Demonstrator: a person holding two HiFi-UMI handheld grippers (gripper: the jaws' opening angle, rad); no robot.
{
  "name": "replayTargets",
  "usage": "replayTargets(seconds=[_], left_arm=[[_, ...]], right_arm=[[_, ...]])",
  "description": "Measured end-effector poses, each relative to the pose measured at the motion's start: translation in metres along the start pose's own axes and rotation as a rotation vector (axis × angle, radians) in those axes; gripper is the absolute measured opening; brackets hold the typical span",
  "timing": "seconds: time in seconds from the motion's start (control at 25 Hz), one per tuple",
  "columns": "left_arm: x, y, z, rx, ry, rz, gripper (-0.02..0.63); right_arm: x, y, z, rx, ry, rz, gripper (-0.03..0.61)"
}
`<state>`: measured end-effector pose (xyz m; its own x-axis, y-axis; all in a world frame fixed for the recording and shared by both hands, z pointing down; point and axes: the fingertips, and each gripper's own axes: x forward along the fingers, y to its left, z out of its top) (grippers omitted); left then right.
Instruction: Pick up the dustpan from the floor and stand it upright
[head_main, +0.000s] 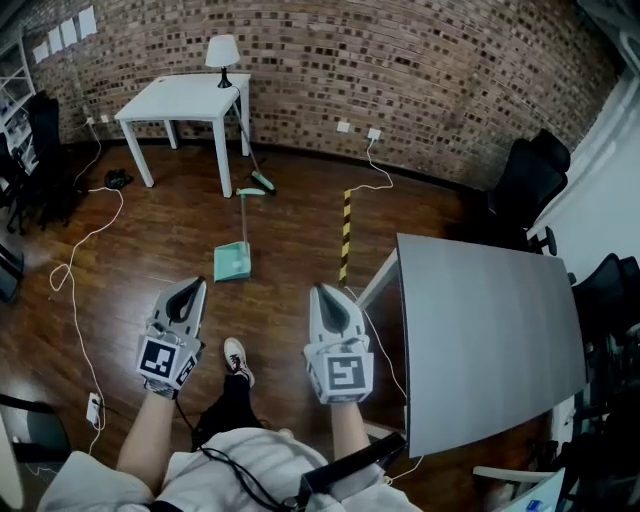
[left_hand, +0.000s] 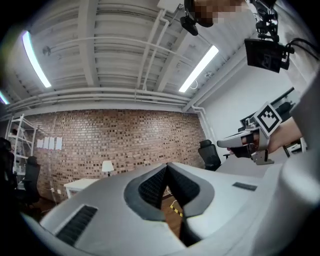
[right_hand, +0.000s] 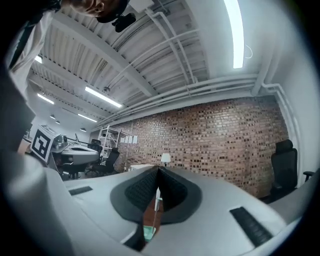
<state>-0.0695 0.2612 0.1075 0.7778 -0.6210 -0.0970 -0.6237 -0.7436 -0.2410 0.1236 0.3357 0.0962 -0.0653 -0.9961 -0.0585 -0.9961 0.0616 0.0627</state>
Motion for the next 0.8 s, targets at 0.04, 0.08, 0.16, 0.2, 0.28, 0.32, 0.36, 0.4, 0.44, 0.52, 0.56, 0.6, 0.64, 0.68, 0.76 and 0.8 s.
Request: replayTargets(seconds=[0.04,0.08,0.16,0.2,0.28,0.32,0.36,0.4,0.44,0.52,0.56,0.6,0.64,0.68,0.76,0.8], left_arm=[[-0.015,-0.017,0.001,-0.013,0.01,0.001,-0.006],[-0.03,-0.032,0.003,-0.025,0.018,0.003,-0.006],[-0.057,-0.051,0.01,-0.033,0.027,0.01,-0.006],[-0.068,-0.057,0.014,-0.031,0.028,0.015,-0.006],[-0.085,-0.061,0.024,-0.026,0.027,0.026,-0.006],[-0.092,-0.061,0.029,-0.022,0.026,0.029,-0.006],[-0.099,-0.062,0.034,-0.015,0.026,0.029,-0.006],[-0.105,-0.062,0.038,-0.009,0.027,0.029,-0.006],[-0.109,-0.062,0.042,-0.004,0.029,0.032,-0.006],[-0.117,-0.06,0.047,-0.006,0.035,0.046,-0.006],[-0.12,-0.06,0.049,-0.009,0.035,0.052,-0.006],[-0.123,-0.061,0.05,-0.012,0.032,0.054,-0.006],[-0.126,-0.061,0.05,-0.015,0.029,0.052,-0.006],[-0.128,-0.062,0.049,-0.016,0.027,0.047,-0.006],[-0.132,-0.063,0.048,-0.014,0.025,0.035,-0.006],[-0.133,-0.064,0.048,-0.013,0.024,0.032,-0.006]], right_arm=[[-0.023,0.001,-0.003,0.005,0.013,-0.002,-0.003],[-0.043,0.004,-0.004,0.014,0.024,-0.001,-0.003],[-0.078,0.013,0.001,0.029,0.03,0.0,-0.003],[-0.091,0.018,0.004,0.034,0.028,-0.001,-0.003],[-0.111,0.025,0.013,0.047,0.016,-0.01,-0.003],[-0.119,0.028,0.017,0.054,0.006,-0.016,-0.005],[-0.125,0.03,0.022,0.056,-0.005,-0.022,-0.005],[-0.13,0.032,0.025,0.052,-0.019,-0.027,-0.005],[-0.135,0.034,0.028,0.046,-0.029,-0.029,-0.006],[-0.142,0.042,0.036,0.045,-0.023,-0.022,-0.006],[-0.145,0.046,0.041,0.044,-0.017,-0.013,-0.006],[-0.147,0.051,0.045,0.038,-0.018,-0.004,-0.006],[-0.15,0.055,0.047,0.03,-0.024,0.001,-0.008],[-0.152,0.059,0.05,0.024,-0.036,-0.001,-0.008],[-0.156,0.063,0.054,0.02,-0.058,-0.019,-0.009],[-0.158,0.064,0.054,0.023,-0.061,-0.025,-0.008]])
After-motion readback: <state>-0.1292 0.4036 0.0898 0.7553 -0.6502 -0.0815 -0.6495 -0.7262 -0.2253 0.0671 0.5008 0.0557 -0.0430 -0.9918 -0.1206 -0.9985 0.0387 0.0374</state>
